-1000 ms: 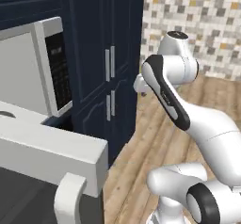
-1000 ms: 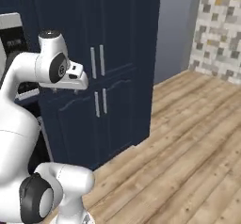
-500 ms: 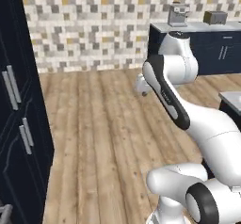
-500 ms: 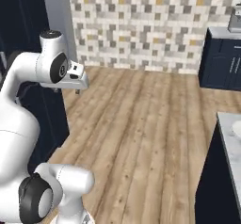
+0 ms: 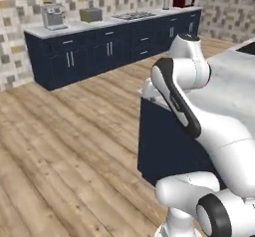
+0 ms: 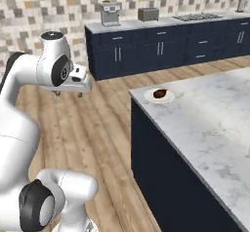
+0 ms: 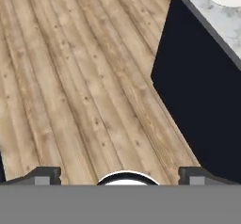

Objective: Pick the steak from the counter and place it in the microwave.

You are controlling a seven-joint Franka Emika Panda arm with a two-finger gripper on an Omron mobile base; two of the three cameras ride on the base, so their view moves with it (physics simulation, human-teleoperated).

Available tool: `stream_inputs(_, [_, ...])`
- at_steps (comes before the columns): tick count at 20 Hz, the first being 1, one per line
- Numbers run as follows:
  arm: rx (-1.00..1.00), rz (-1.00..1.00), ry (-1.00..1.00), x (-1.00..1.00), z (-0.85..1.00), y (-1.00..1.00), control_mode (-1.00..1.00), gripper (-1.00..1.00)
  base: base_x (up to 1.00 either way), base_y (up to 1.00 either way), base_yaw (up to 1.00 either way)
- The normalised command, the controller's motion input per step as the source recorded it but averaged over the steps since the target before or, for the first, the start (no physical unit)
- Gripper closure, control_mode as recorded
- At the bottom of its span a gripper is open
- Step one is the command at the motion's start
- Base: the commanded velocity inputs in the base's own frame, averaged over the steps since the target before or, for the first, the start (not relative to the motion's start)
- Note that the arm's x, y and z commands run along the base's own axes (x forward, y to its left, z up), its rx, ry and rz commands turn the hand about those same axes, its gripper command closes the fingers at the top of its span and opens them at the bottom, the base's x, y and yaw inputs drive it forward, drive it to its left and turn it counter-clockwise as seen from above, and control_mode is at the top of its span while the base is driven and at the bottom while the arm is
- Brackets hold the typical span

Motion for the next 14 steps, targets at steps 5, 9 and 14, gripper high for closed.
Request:
stream_inputs(5, [0.0, 0.0, 0.0, 0.0, 0.0, 0.0, 1.0, -1.0, 0.75, 0.48, -0.77])
stream_inputs(9, [0.0, 0.0, 0.0, 0.0, 0.0, 0.0, 1.0, -1.0, 1.0, 0.54, -0.49])
stream_inputs(14, [0.0, 0.0, 0.0, 0.0, 0.0, 0.0, 1.0, -1.0, 1.0, 0.43, -0.54])
